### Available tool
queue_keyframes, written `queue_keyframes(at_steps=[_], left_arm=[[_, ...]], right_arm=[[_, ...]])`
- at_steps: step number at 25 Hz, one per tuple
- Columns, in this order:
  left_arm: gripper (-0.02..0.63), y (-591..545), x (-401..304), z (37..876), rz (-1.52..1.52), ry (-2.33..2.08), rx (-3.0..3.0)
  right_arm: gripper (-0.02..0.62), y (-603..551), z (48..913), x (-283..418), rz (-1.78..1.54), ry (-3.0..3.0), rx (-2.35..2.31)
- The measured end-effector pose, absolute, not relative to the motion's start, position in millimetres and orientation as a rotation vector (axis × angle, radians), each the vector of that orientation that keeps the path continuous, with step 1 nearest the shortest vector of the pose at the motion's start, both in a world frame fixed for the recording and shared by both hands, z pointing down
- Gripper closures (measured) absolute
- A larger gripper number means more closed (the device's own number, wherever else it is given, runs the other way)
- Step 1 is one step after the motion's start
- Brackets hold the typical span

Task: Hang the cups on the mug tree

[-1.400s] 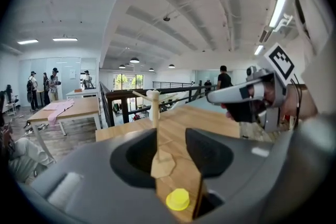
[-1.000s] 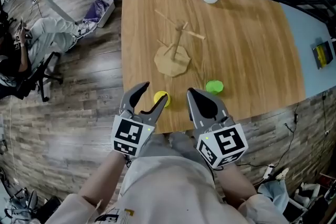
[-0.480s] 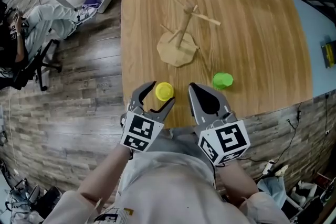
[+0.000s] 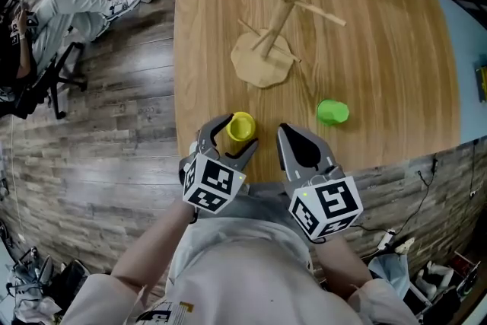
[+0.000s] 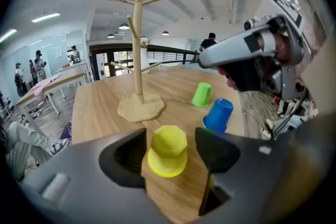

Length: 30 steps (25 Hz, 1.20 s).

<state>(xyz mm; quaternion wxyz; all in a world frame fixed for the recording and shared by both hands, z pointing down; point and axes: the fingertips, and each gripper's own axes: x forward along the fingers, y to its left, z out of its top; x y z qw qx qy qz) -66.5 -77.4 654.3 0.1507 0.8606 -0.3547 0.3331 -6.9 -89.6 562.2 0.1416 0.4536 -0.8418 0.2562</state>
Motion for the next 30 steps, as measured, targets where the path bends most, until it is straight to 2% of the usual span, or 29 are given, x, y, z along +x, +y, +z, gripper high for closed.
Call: queue_keyframes(at_steps=[5, 9, 14, 18, 30], left_arm=[[0.322, -73.5, -65.6, 669.2, 0.973, -1.016, 2.461], [0.38, -75.3, -66.9, 670.1, 0.967, -1.043, 2.459], [0.382, -75.1, -64.9, 662.9, 0.959, -1.043, 2.459], [0.382, -72.3, -61.3, 648.7, 0.971, -1.029, 2.474], [0.382, -70.8, -63.8, 573.6, 0.924, -1.072, 2.514]], right_arm=[[0.596, -89.8, 577.2, -9.7, 0.761, -2.422, 1.304], [0.597, -90.3, 583.8, -9.2, 0.774, -2.417, 1.307], [0.596, -90.2, 582.4, -7.4, 0.819, -2.413, 1.323], [0.597, -89.5, 558.5, -6.5, 0.908, -2.455, 1.317], [0.597, -91.8, 464.1, 1.3, 0.822, -2.526, 1.376]])
